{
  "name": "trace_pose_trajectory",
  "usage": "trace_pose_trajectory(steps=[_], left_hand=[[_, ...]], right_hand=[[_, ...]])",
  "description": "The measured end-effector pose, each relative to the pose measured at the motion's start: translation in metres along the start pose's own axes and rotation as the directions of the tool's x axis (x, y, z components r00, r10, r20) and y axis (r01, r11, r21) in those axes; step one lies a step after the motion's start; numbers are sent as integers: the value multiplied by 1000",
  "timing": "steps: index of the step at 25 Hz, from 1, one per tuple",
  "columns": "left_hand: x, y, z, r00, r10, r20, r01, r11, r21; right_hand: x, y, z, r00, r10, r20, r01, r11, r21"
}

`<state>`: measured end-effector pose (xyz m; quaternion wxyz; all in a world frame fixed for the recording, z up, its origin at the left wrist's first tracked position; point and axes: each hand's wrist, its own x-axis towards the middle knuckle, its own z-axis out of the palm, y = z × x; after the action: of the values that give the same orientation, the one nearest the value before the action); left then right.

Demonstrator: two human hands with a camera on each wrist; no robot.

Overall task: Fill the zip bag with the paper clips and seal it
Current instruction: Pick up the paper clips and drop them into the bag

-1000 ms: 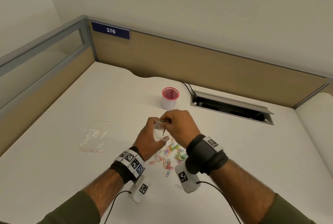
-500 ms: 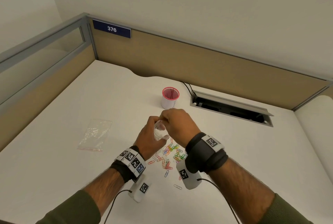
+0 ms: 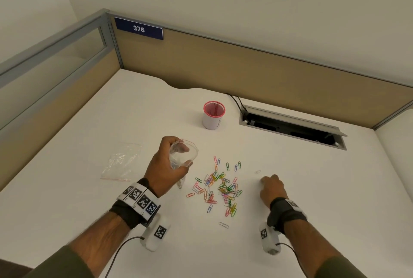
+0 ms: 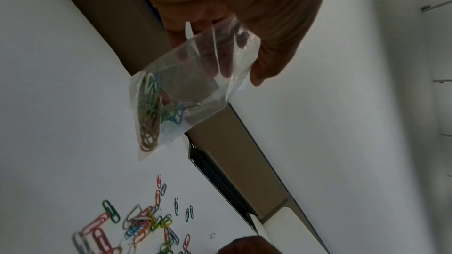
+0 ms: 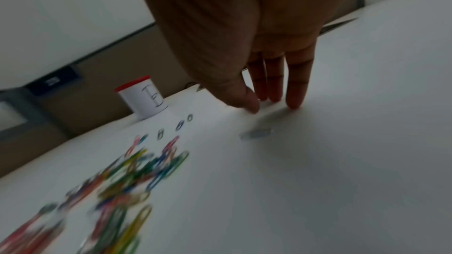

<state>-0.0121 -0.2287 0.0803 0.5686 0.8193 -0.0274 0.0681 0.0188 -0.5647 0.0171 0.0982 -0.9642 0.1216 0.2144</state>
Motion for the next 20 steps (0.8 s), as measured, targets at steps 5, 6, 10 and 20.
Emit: trace_pose_trajectory(steps=[5,6,10,20], left_hand=[[0,1,-2,1000,14,-3,-14,1000,9],[-1,2,0,1000,22,-2,-22,1000,4],[-5,7,2,1000,26,10,-26,1000,-7],[-13,11,11,999,16,29,-16,1000,4]], right_hand=[[-23,-47,35,966,-258,31,258,966,-8],[-29,-51,35,945,-323,55,323,946,5],[-61,-35,34,862,-503,65,506,861,-46],[-54,-31,40,858,-503,103,503,864,30]])
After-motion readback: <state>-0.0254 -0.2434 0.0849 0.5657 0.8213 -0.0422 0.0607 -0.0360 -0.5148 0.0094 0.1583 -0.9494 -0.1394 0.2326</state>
